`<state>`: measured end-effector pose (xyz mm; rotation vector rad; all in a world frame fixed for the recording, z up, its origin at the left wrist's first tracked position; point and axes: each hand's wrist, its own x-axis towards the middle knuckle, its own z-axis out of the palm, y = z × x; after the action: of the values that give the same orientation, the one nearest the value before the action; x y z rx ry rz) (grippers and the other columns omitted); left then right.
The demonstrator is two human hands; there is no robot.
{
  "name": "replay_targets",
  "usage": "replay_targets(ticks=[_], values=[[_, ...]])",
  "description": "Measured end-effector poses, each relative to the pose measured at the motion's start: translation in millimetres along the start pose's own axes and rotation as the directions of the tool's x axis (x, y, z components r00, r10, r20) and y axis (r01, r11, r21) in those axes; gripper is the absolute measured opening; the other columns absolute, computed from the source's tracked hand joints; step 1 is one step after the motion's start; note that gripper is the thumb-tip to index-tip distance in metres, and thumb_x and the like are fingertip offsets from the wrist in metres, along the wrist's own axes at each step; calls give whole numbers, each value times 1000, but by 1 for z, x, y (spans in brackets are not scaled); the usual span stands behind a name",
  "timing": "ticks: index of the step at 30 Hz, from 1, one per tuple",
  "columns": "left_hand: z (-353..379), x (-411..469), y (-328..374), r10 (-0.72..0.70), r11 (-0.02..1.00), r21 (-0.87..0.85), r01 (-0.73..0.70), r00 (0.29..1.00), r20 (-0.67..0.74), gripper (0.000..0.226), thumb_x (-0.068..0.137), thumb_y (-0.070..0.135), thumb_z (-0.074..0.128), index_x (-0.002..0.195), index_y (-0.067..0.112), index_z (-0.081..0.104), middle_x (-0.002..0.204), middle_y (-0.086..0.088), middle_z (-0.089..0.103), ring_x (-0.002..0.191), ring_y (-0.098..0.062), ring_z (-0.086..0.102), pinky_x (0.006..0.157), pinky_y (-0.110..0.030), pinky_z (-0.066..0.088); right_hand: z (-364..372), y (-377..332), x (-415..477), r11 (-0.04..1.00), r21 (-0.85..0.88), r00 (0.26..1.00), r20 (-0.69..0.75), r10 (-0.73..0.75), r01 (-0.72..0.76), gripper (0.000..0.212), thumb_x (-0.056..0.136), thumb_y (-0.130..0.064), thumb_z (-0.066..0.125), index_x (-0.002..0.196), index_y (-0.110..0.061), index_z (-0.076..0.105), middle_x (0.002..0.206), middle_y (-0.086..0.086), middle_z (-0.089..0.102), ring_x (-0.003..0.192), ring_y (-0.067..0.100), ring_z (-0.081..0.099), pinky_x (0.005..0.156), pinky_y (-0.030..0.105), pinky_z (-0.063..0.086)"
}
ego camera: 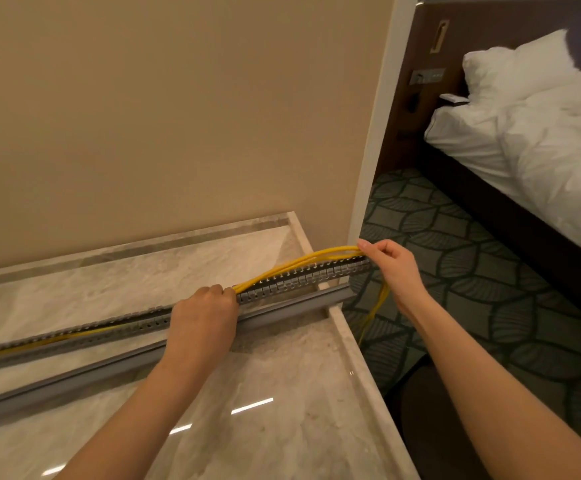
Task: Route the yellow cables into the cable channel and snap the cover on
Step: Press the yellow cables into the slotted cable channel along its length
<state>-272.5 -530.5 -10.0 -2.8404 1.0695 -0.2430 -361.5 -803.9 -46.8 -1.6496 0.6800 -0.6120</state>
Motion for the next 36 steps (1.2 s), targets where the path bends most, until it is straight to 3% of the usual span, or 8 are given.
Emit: replay_targets(ticks=[4, 11, 13, 16, 19, 23, 27, 36], values=[[2, -7, 0, 22, 1000, -12, -22, 1000, -20, 6, 78, 12, 67, 83, 10, 65, 70, -6, 65, 62, -25, 61, 45, -29, 39, 2, 7, -4, 998, 10, 997, -38, 68, -68, 31, 77, -42, 69, 76, -13, 58, 66, -2, 53, 62, 7, 48, 63, 21, 40], [4, -2, -1, -31, 992, -122, 21, 996, -80, 25, 93, 34, 43, 100, 18, 61, 90, 1, 63, 84, -19, 57, 60, -29, 41, 4, 8, -7, 981, -28, 980, 37, 193, -192, 27, 82, -42, 64, 82, -15, 64, 71, -7, 57, 71, 8, 50, 64, 23, 37], [4, 0, -2, -37, 985, -171, 22, 996, -83, 26, 92, 36, 45, 100, 18, 61, 89, 1, 63, 84, -19, 56, 60, -29, 41, 4, 4, -8, 989, -92, 993, 2, 117, -116, 25, 85, -39, 62, 90, -15, 63, 81, -4, 60, 81, 12, 54, 67, 23, 40], [4, 3, -4, -44, 978, -207, 27, 996, -76, 26, 91, 37, 47, 99, 17, 63, 88, 0, 61, 85, -19, 55, 60, -29, 41, 7, -10, -13, 937, -320, 982, -79, -171, 137, 19, 88, -31, 58, 100, -17, 61, 98, -2, 62, 96, 14, 54, 81, 27, 42], [5, 5, -5, -51, 975, -219, 36, 997, -66, 26, 90, 37, 49, 100, 18, 64, 90, 0, 61, 88, -19, 55, 59, -29, 40, 19, -32, -23, 786, -488, 920, 107, -378, 380, 23, 90, -29, 56, 109, -18, 62, 108, -3, 62, 105, 11, 52, 88, 24, 37], [8, 6, -4, -48, 978, -205, 41, 998, -27, 28, 90, 36, 48, 100, 16, 65, 93, -2, 57, 91, -22, 54, 60, -30, 40, 44, -40, -40, 552, -567, 786, 513, -344, 612, 42, 93, -36, 49, 132, -19, 49, 138, 1, 50, 127, 16, 43, 106, 28, 28], [9, 5, -4, -57, 972, -229, 48, 998, -33, 28, 91, 35, 48, 97, 14, 66, 91, -2, 57, 90, -23, 55, 61, -32, 43, 59, -27, -52, 314, -642, 713, 663, -230, 699, 54, 96, -46, 33, 145, -24, 24, 154, -1, 22, 143, 15, 13, 116, 37, 1], [2, 8, 1, -38, 993, -110, 31, 997, -67, 29, 91, 37, 44, 98, 18, 65, 93, 1, 62, 91, -20, 55, 61, -31, 40, 61, -18, -56, 270, -663, 715, 669, -206, 698, 71, 90, -62, 20, 148, -24, 6, 157, 2, 5, 144, 18, -3, 113, 34, -8]])
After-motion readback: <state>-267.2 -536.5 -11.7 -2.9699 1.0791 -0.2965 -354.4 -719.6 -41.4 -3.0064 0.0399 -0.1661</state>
